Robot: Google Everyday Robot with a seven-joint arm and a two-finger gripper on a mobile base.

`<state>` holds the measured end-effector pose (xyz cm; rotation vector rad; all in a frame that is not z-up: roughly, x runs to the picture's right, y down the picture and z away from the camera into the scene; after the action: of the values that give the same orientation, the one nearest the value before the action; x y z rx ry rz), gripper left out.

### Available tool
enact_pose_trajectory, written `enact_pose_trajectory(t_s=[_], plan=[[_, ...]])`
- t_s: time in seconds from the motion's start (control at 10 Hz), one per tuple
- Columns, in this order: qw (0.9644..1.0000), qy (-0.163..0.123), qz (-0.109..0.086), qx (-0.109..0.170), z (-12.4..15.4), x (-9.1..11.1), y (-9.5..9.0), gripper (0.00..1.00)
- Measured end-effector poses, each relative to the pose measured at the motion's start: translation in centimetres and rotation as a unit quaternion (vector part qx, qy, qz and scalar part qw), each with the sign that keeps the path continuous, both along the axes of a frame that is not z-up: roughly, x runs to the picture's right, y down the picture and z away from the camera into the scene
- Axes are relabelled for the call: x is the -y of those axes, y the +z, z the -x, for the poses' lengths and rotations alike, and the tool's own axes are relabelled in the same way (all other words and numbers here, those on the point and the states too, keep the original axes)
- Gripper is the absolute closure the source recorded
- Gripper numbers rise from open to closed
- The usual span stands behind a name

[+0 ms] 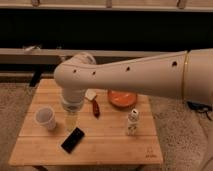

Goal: Pick up the ceramic cup

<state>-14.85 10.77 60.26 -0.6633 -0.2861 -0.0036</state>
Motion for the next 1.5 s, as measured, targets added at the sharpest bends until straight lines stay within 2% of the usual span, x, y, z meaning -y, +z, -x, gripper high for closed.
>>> enact_pose_trajectory(t_s=[1.4, 1.5], plan=[[1.0000, -0.001, -0.001, 0.001, 0.05, 0.03, 0.01, 0.20], [0.9999, -0.011, -0.004, 0.004, 0.47, -0.08, 0.00, 0.20]])
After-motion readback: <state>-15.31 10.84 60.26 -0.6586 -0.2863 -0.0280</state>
